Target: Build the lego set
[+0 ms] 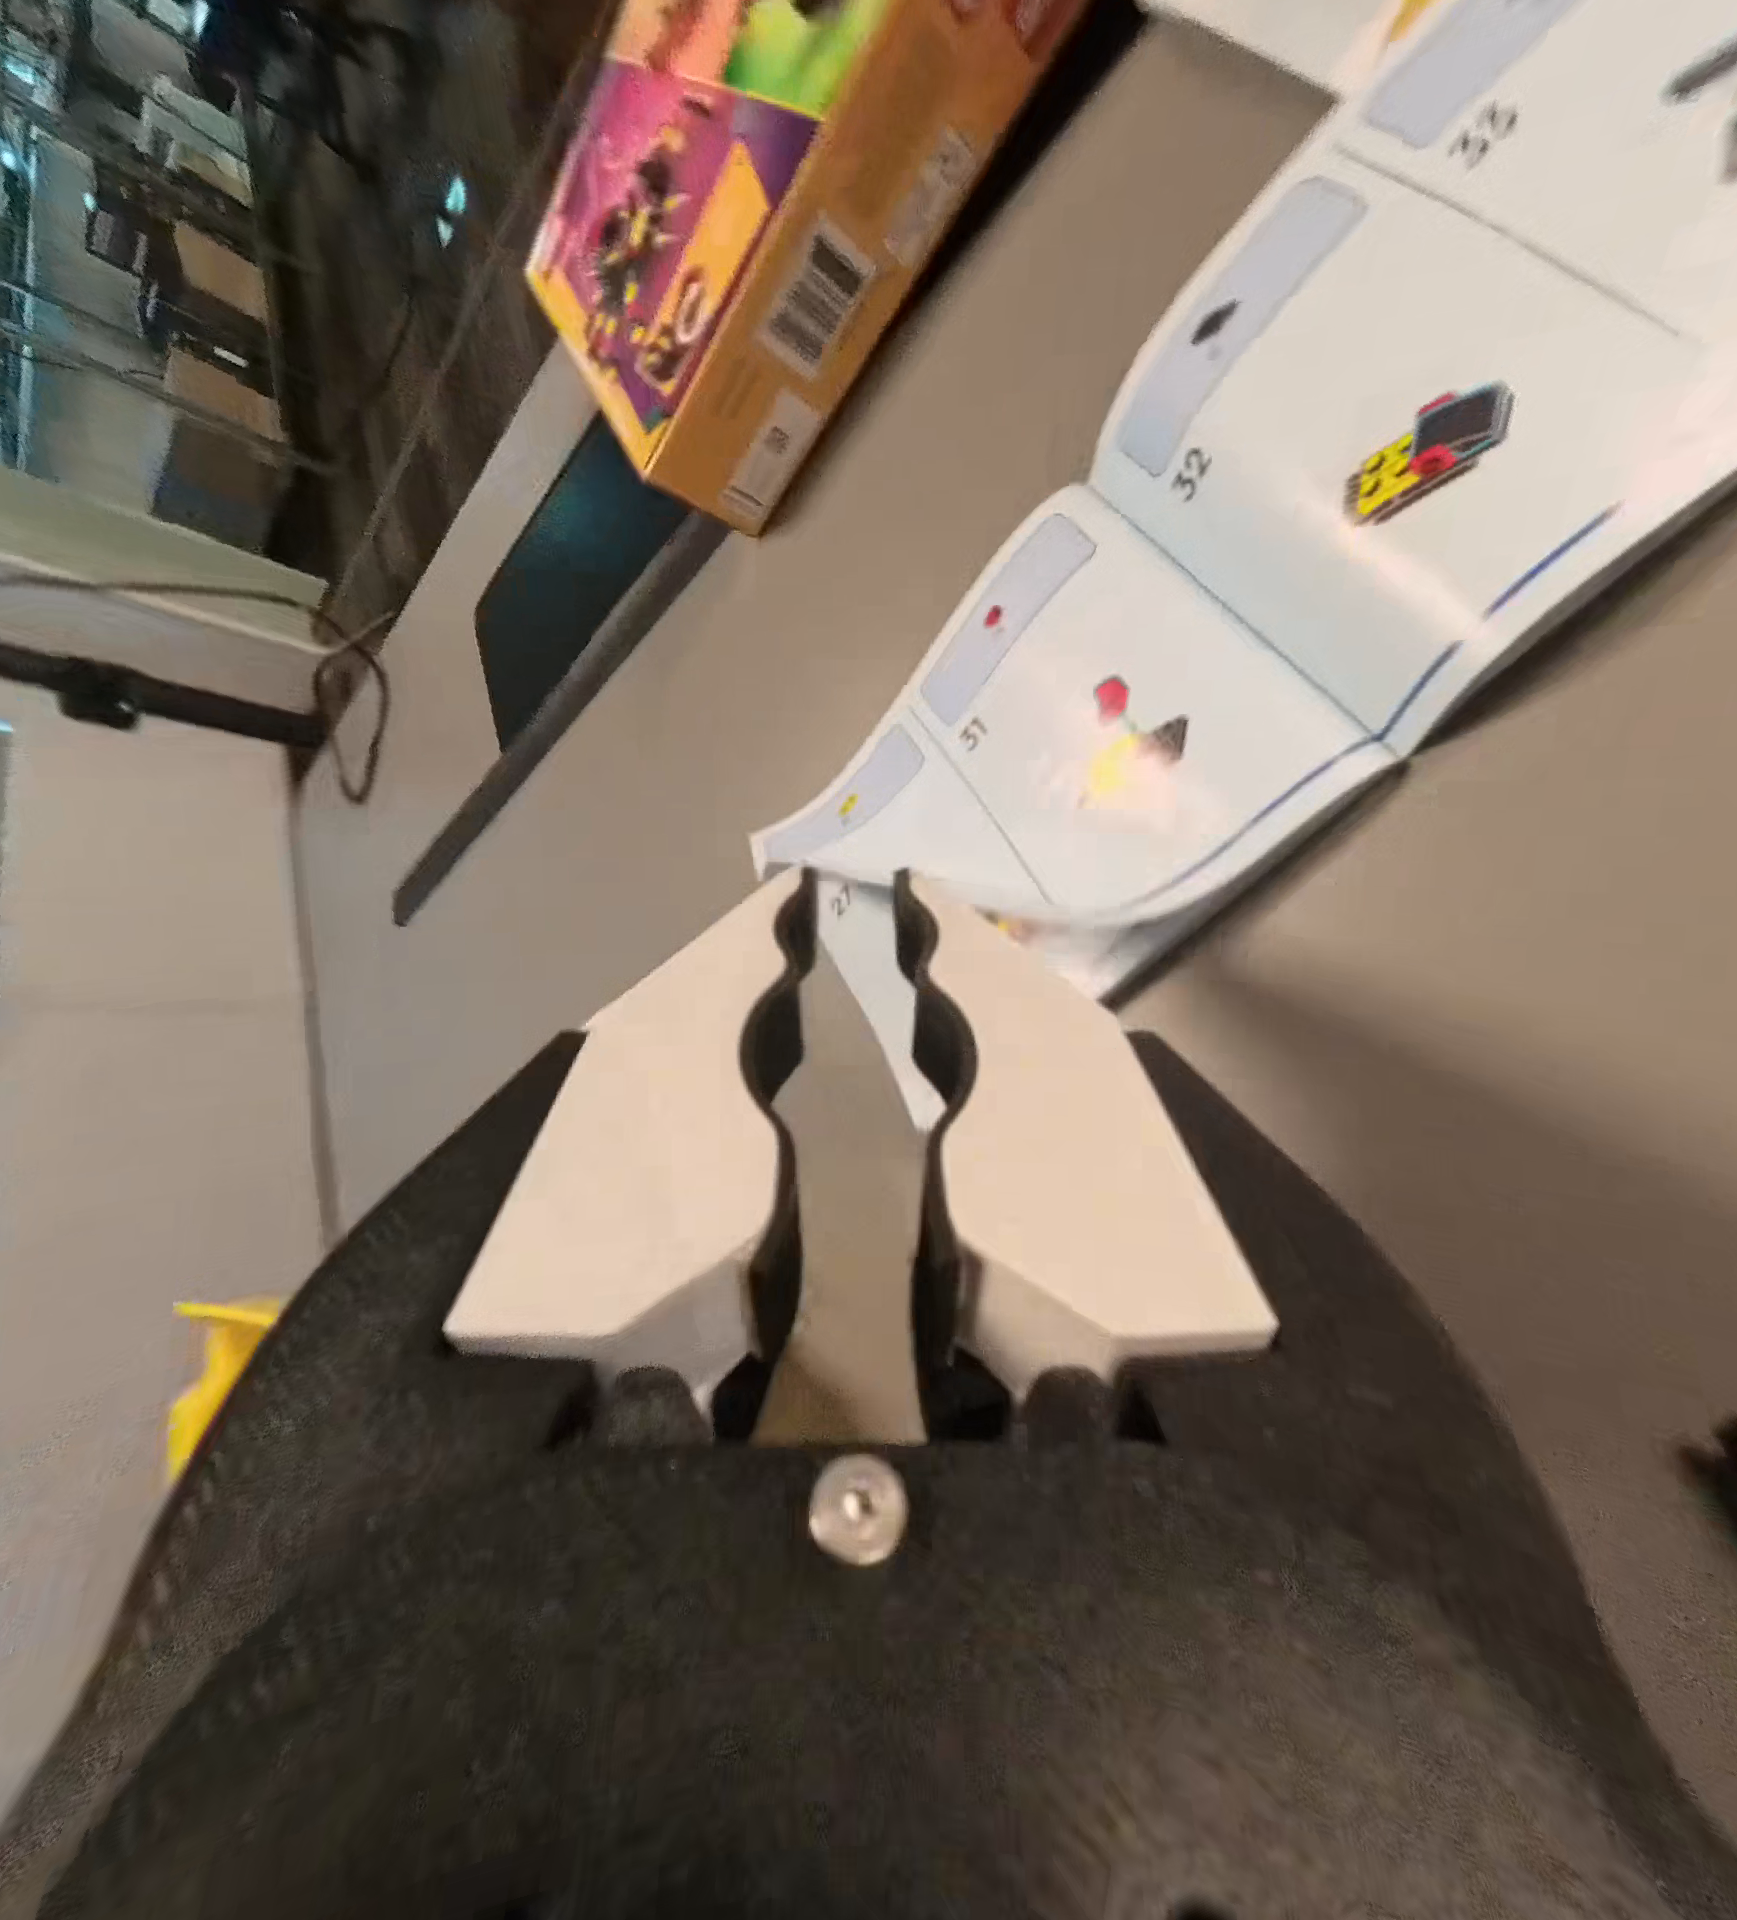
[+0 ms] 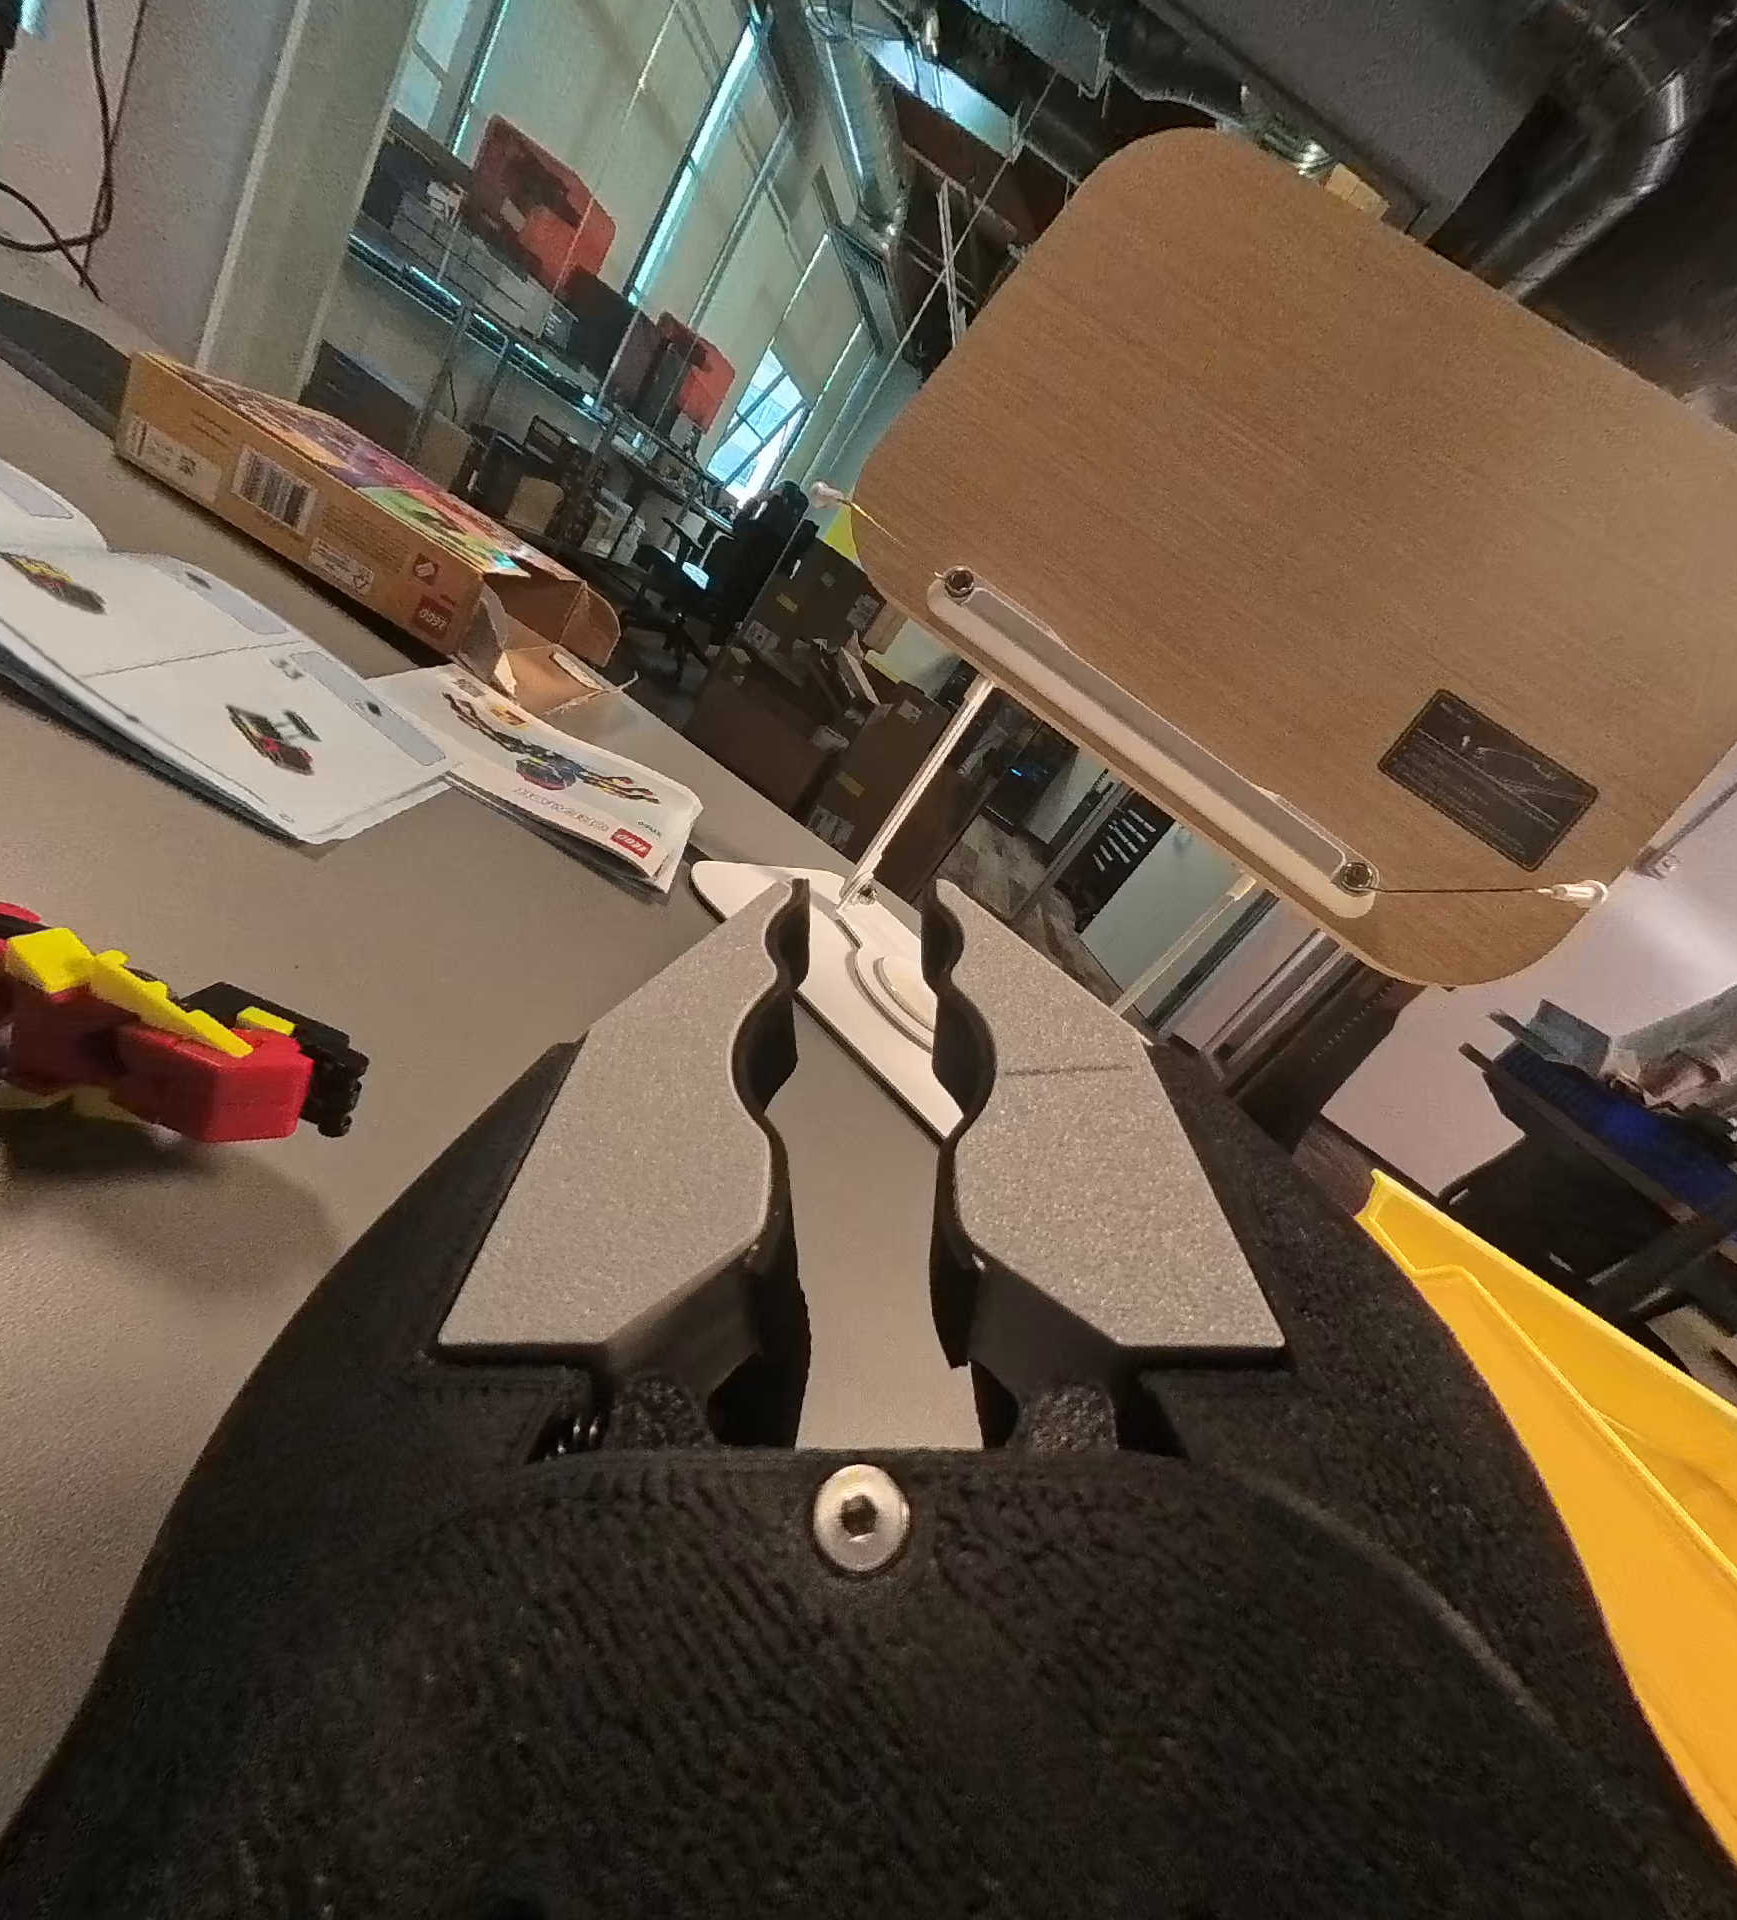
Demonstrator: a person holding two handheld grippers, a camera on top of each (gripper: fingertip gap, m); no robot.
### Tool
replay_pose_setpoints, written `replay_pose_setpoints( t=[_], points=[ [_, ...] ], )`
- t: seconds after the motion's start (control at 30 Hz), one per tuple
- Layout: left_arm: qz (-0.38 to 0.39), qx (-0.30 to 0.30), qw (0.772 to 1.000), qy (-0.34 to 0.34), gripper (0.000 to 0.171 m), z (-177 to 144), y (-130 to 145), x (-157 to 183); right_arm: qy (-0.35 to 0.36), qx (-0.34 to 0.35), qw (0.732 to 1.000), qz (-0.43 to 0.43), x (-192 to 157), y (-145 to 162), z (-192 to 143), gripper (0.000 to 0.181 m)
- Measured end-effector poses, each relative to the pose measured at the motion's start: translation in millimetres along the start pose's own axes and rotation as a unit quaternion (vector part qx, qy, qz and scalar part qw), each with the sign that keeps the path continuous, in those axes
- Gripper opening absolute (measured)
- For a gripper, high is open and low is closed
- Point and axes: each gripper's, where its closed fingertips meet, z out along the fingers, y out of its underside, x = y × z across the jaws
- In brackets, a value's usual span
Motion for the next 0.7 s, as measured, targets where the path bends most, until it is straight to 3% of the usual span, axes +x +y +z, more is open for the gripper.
replay_pose_setpoints(
  t=[0.1, 0.2, 0.43, 0.57, 0.7],
  points=[
    [-0.087, 0.073, 0.993, 0.023, 0.019, -24.0, 14.7, -9.1, -0.003, -0.002, 1.000, -0.006, -2.0, 0.4, 0.6, 0.019],
    [-0.124, 0.133, 0.983, 0.008, 0.025, -40.2, 28.2, -19.7, -0.006, -0.003, 1.000, -0.011, -4.0, 0.2, 0.4, 0.019],
    [-0.162, 0.190, 0.968, 0.012, 0.025, -30.2, 41.7, -20.6, -0.004, -0.006, 1.000, -0.013, -3.7, 0.8, -1.7, 0.019],
    [-0.175, 0.353, 0.919, -0.006, 0.013, -49.0, 26.8, -30.7, -0.006, -0.008, 1.000, -0.017, -5.0, 1.4, -1.0, 0.019],
    [-0.174, 0.412, 0.894, -0.036, 0.010, -57.4, 32.5, -37.3, -0.009, -0.010, 1.000, -0.023, -7.0, 1.8, -0.4, 0.019]
  ],
)
